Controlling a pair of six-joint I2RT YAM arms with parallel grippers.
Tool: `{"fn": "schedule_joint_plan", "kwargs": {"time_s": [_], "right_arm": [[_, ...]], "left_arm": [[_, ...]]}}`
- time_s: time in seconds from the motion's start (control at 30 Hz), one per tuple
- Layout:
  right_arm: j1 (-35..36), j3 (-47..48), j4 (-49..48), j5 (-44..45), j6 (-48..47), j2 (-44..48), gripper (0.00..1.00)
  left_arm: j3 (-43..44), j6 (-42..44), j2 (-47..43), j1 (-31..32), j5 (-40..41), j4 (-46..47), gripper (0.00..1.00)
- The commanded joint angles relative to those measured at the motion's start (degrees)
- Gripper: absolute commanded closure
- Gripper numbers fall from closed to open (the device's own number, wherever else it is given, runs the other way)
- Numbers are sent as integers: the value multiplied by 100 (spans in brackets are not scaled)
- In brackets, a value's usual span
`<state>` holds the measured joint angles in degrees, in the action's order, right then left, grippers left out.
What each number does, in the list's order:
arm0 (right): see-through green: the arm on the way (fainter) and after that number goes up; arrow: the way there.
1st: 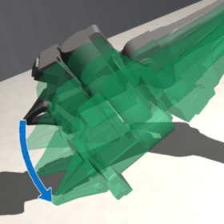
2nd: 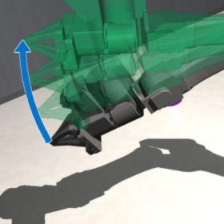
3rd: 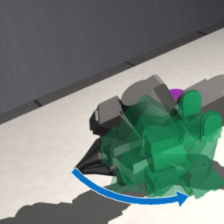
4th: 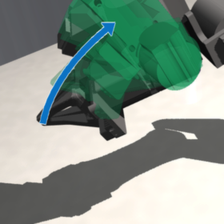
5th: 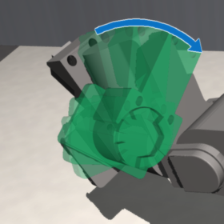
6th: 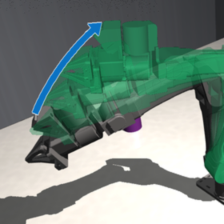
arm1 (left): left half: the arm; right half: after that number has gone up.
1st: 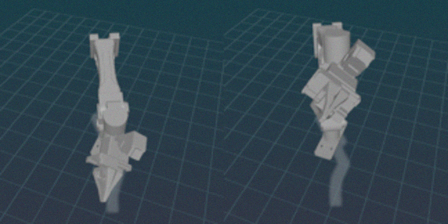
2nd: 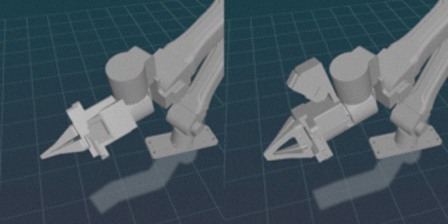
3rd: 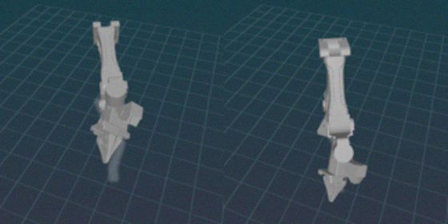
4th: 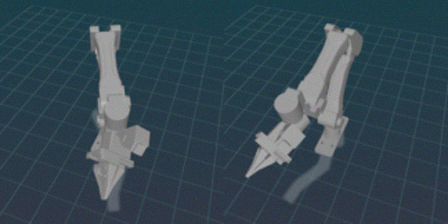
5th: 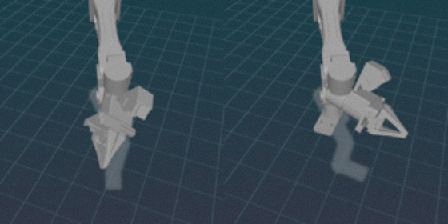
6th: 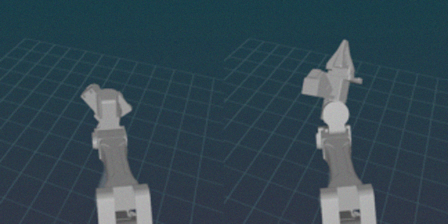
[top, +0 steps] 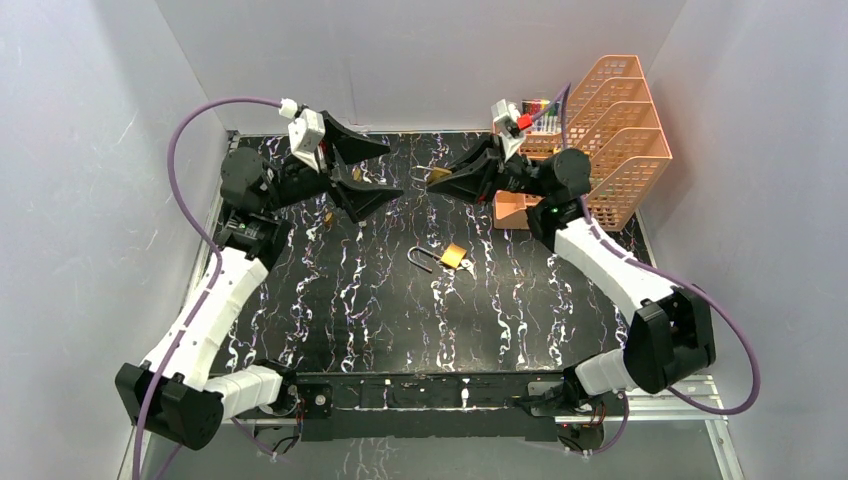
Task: Lock with the key
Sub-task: Lock the lock.
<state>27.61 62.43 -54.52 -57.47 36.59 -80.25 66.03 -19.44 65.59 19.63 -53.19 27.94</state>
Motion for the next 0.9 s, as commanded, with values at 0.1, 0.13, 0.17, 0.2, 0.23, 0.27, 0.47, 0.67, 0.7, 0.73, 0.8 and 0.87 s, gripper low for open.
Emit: {"fn": "schedule_joint_plan", "kwargs": {"time_s": [0.1,0.13,0.17,0.2,0.23,0.27,0.47,0.67,0.7,0.73,0.8,0.87], "right_arm": [[-44,592,1474,-937,-322,431,100],[-36,604,1674,-918,-409,460,100],[-26,633,1884,-902,-524,475,100],[-14,675,2029,-892,-618,472,100],[3,728,2109,-883,-659,445,100],[16,783,2137,-878,-667,409,100],[131,1079,2317,-849,-739,154,100],[191,1142,2474,-797,-848,1,100],[194,1140,2497,-786,-866,-7,100],[199,1142,2518,-778,-884,-17,100],[201,1165,2571,-771,-922,-43,100],[203,1196,2603,-780,-935,-71,100]], "left_arm": [[827,1059,193,-109,-1148,-2209,4],[888,1090,305,-112,-1185,-2346,6],[902,1074,396,-113,-1220,-2406,8],[896,1034,472,-113,-1254,-2403,12],[895,979,539,-108,-1309,-2359,16],[894,915,593,-102,-1382,-2282,19],[709,380,616,-97,-1657,-1485,34],[430,-220,580,-94,-1973,-632,27],[406,-292,578,-97,-2031,-522,28],[394,-331,579,-98,-2066,-460,29],[400,-343,586,-94,-2095,-437,37],[424,-346,627,-93,-2102,-445,47]]}}
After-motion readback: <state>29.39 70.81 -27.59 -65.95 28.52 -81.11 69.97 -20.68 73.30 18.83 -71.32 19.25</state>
